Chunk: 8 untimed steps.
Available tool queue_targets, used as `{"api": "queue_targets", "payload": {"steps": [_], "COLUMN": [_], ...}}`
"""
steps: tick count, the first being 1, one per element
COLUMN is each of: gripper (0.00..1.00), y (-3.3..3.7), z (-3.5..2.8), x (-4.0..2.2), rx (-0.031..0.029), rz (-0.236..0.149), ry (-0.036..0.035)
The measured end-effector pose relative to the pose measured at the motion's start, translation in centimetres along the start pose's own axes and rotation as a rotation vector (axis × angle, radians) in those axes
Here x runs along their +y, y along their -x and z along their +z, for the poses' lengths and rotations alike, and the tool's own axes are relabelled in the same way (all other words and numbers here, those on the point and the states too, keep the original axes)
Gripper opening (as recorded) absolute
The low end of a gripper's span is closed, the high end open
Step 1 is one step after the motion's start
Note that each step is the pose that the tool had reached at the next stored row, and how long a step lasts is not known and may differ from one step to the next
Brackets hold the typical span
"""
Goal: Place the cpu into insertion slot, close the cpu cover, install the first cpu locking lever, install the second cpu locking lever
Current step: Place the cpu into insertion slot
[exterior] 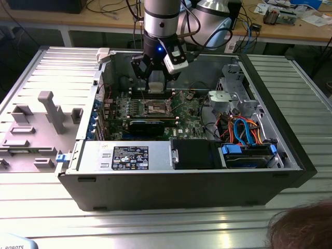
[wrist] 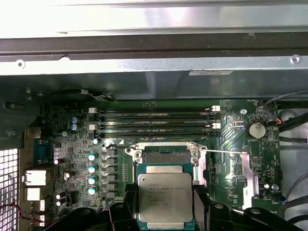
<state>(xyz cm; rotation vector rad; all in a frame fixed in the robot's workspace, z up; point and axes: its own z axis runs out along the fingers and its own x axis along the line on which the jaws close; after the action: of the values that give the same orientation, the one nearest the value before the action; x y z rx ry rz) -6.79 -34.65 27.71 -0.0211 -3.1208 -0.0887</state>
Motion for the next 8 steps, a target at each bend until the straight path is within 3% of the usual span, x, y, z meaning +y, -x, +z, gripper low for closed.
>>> {"api": "queue_targets", "payload": {"steps": [8], "gripper": [0.54], "y": [0.01], "z": [0.20], "x": [-0.01], "rx": [0.0000], "rz": [0.000], "ry": [-0.0001]}}
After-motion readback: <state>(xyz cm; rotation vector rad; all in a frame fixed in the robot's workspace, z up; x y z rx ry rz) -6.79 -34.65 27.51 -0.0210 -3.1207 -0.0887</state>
